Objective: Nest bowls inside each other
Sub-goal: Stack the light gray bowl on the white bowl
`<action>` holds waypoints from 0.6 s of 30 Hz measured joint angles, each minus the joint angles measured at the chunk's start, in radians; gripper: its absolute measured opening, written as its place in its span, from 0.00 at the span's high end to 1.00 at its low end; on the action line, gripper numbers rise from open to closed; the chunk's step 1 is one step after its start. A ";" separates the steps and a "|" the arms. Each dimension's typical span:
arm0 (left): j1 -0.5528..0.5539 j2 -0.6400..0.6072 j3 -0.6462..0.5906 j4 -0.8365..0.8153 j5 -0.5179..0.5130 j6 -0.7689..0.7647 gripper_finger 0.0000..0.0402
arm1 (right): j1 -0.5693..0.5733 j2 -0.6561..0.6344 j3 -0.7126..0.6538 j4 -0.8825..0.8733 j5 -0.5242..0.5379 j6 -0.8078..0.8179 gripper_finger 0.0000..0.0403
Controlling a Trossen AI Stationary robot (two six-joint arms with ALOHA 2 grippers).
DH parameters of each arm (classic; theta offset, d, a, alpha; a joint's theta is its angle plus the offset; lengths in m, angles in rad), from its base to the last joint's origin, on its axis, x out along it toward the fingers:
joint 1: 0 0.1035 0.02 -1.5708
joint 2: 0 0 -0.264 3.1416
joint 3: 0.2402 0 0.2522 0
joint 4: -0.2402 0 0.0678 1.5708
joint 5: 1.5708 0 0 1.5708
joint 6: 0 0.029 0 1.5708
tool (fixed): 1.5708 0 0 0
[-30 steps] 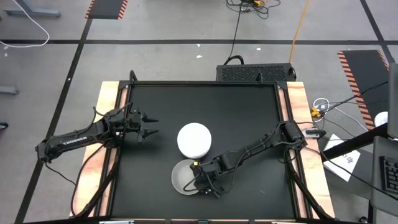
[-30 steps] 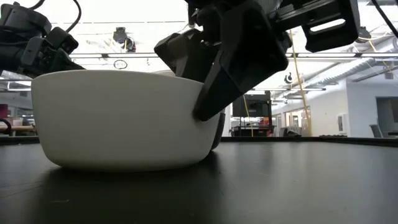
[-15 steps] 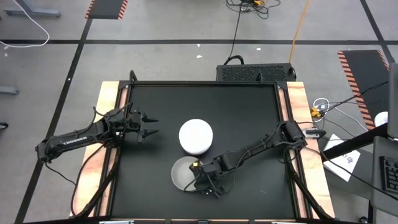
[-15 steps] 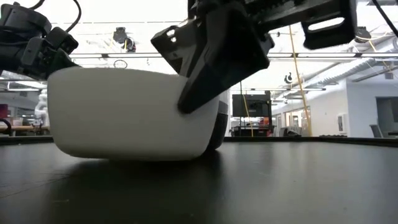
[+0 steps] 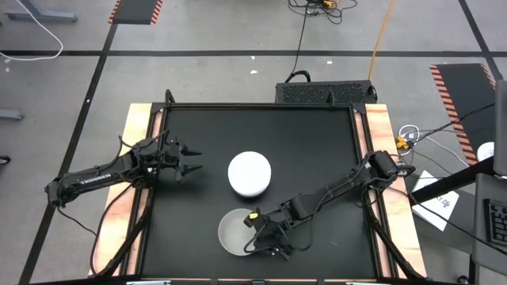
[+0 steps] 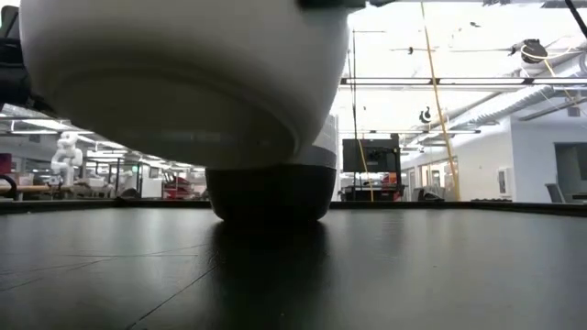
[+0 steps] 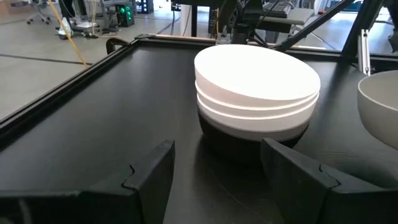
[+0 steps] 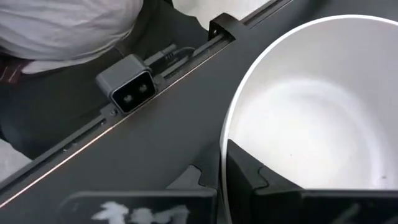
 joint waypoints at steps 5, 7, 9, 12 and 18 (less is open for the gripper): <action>0.000 0.000 0.000 0.000 0.000 0.001 0.41 | 0.000 -0.022 0.000 -0.041 0.014 0.010 1.00; 0.000 0.000 0.000 0.000 0.000 0.001 0.41 | 0.001 -0.031 0.000 -0.041 0.046 0.018 1.00; 0.000 0.000 0.000 0.000 0.000 0.001 0.41 | 0.004 -0.036 0.000 -0.057 0.060 0.016 1.00; 0.000 0.000 0.000 -0.001 0.000 0.003 0.41 | 0.009 -0.035 0.000 -0.078 0.063 0.015 1.00; 0.000 0.000 0.000 -0.003 -0.001 0.016 0.41 | 0.028 -0.035 0.000 -0.121 0.135 0.017 1.00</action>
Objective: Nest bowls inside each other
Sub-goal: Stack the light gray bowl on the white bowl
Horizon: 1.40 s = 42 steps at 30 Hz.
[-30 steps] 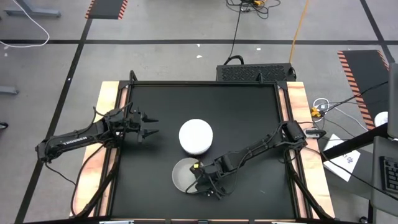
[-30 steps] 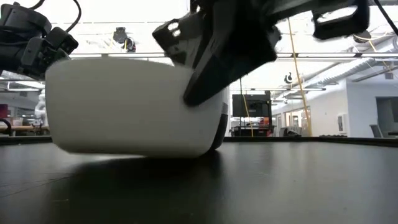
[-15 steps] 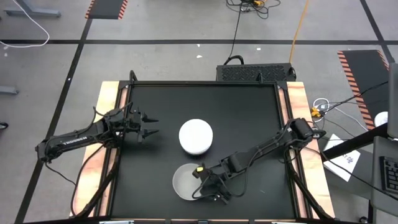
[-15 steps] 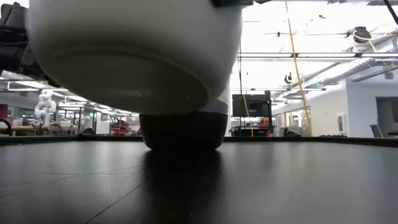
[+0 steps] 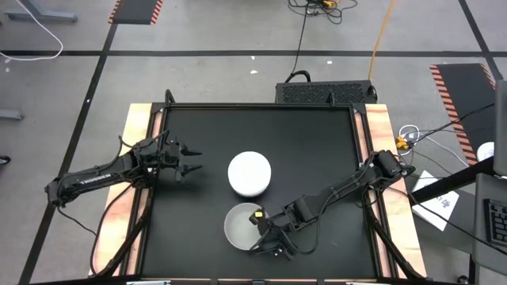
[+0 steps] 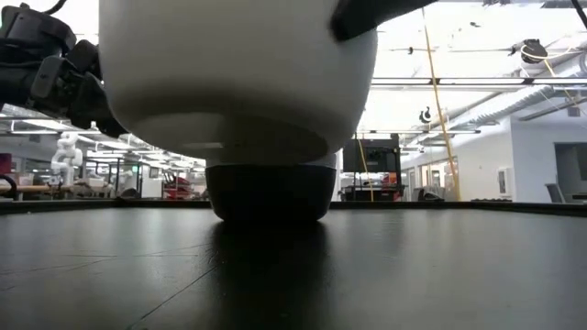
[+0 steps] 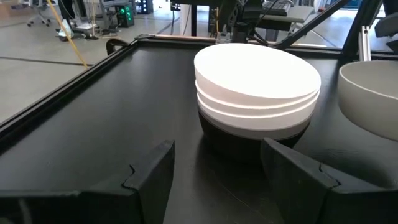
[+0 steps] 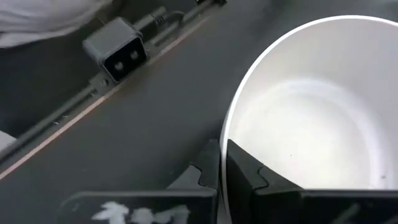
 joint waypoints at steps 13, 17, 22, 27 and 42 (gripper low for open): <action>0.000 0.000 0.000 -0.003 0.000 0.000 0.41 | 0.018 -0.085 0.000 -0.100 0.110 0.045 1.00; 0.000 0.000 0.000 -0.003 0.000 0.000 0.41 | 0.014 -0.134 0.000 -0.136 0.135 0.050 1.00; 0.000 0.000 0.000 -0.003 0.000 0.000 0.41 | 0.000 -0.186 0.000 -0.176 0.135 0.058 1.00; 0.000 0.000 0.000 -0.003 0.000 0.005 0.41 | -0.024 -0.236 0.000 -0.235 0.135 0.085 1.00; 0.000 0.000 0.000 -0.003 0.001 0.011 0.41 | -0.108 -0.560 -0.287 -0.173 0.195 0.155 1.00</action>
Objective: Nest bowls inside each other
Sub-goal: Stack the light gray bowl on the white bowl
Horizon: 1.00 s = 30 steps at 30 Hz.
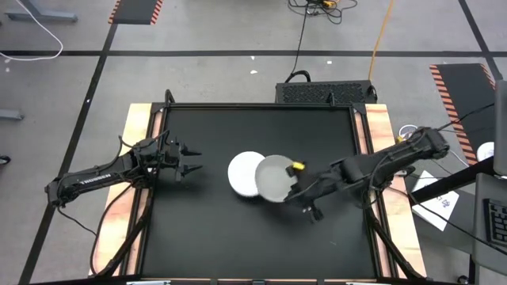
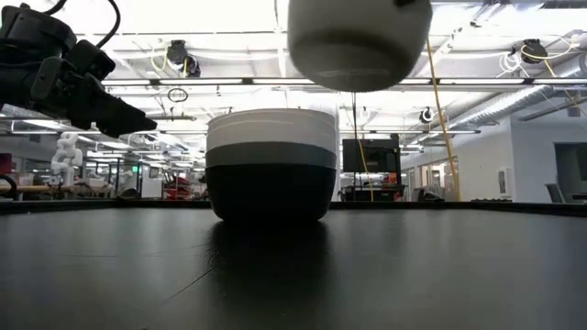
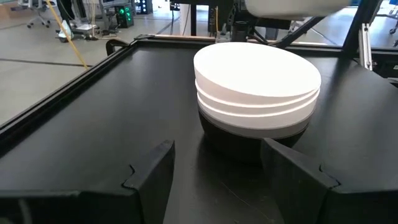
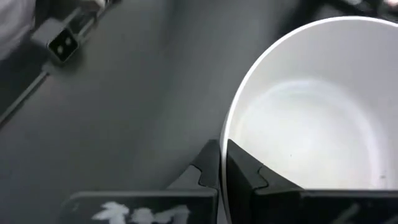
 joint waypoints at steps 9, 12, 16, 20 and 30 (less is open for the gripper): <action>0.000 0.000 0.000 0.000 0.000 0.000 0.41 | -0.067 -0.348 -0.348 0.229 -0.002 0.022 1.00; 0.000 0.000 0.000 0.000 -0.001 0.001 0.41 | -0.090 -0.418 -0.404 0.230 -0.002 0.041 1.00; 0.000 0.000 0.000 0.001 -0.017 0.003 0.41 | -0.114 -0.480 -0.437 0.201 -0.004 0.066 1.00; 0.000 0.000 0.000 0.000 -0.019 0.003 0.41 | -0.128 -0.515 -0.437 0.138 -0.005 0.089 1.00; 0.000 0.000 0.000 0.000 -0.020 0.011 0.41 | -0.163 -0.531 -0.438 0.102 -0.004 0.086 1.00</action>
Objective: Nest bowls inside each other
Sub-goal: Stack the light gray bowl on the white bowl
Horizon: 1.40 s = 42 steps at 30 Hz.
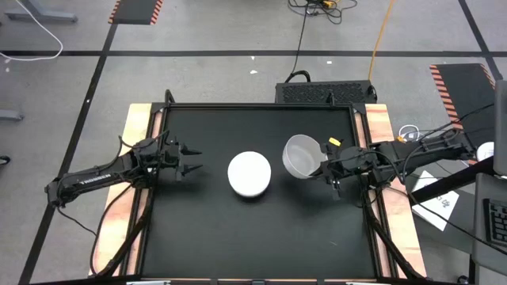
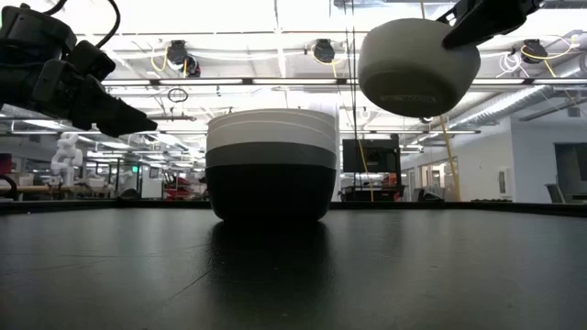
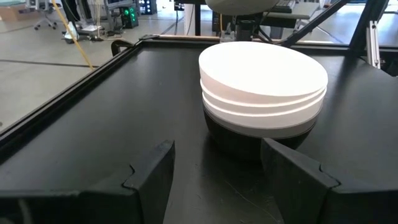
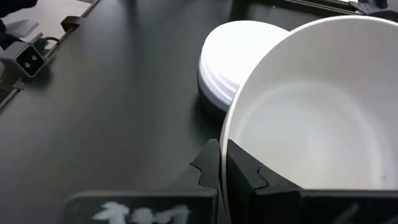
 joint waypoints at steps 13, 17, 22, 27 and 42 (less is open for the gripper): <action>0.000 0.000 0.000 0.005 0.000 0.000 0.41 | -0.008 -0.069 -0.156 0.222 -0.008 -0.048 1.00; 0.000 0.000 0.000 0.005 0.000 0.000 0.41 | -0.019 -0.101 -0.195 0.261 -0.009 -0.068 1.00; 0.000 0.000 0.000 0.000 -0.001 0.000 0.41 | -0.051 -0.132 -0.243 0.313 -0.008 -0.079 1.00; 0.000 0.000 0.000 -0.002 -0.001 0.000 0.41 | -0.062 -0.146 -0.289 0.362 -0.010 -0.074 1.00; 0.000 0.000 0.000 -0.003 -0.027 0.000 0.41 | -0.061 -0.148 -0.414 0.540 -0.039 -0.068 1.00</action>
